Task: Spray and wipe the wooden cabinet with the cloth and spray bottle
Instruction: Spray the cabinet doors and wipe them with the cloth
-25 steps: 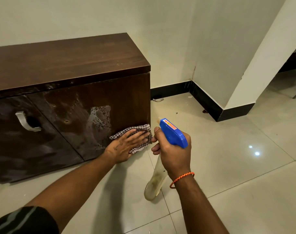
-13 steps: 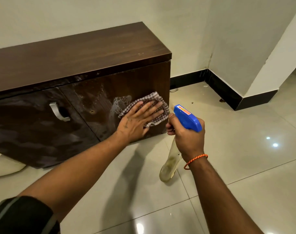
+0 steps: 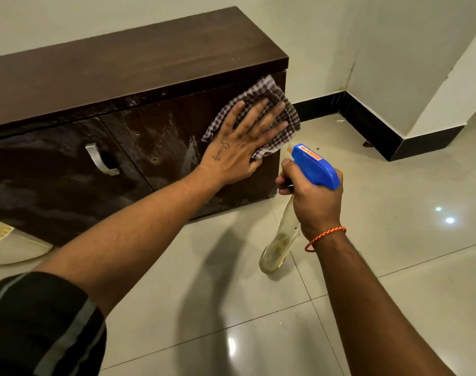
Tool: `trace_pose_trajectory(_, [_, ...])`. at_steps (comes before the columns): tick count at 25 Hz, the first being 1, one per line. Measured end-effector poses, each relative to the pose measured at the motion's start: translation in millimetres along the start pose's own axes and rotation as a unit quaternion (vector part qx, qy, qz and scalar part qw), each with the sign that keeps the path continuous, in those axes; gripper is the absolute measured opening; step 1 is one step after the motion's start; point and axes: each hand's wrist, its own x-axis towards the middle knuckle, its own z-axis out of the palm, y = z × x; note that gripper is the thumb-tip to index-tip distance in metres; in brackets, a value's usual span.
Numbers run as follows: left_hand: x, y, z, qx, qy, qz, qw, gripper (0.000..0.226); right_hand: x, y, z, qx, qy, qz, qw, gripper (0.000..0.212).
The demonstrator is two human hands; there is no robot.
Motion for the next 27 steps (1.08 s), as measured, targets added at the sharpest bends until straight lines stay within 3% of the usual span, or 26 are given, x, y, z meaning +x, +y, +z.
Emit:
trace_pose_trajectory(6, [-46.1,59.3,65.3,0.063,-0.087,0.123,0.987,0.099,8.2,13.9,-7.9,0.001,0.008,-0.004,1.000,0.026])
trace_pose_trajectory(9, [-76.2,73.7,85.2,0.083,-0.172,0.188,0.963,0.089,9.9,20.8,-11.8,-0.018,0.013,-0.001,1.000,0.039])
trace_pose_trajectory(13, [-93.0,74.6,93.6,0.067,-0.225,0.195,0.952,0.075,8.6,17.6,-15.0,-0.023,0.006,0.010,1.000,0.026])
trace_pose_trajectory(20, [-48.3,17.4,27.4,0.003,-0.065,0.026,0.998,0.083,2.4,4.5,-11.3,-0.009,0.005,0.024,1.000,0.017])
trace_pose_trajectory(27, [-1.7,-41.3,-38.5,0.005,0.034,-0.094,0.995,0.080,-3.9,-3.8,-11.3,-0.010,0.004,0.019,1.000,0.018])
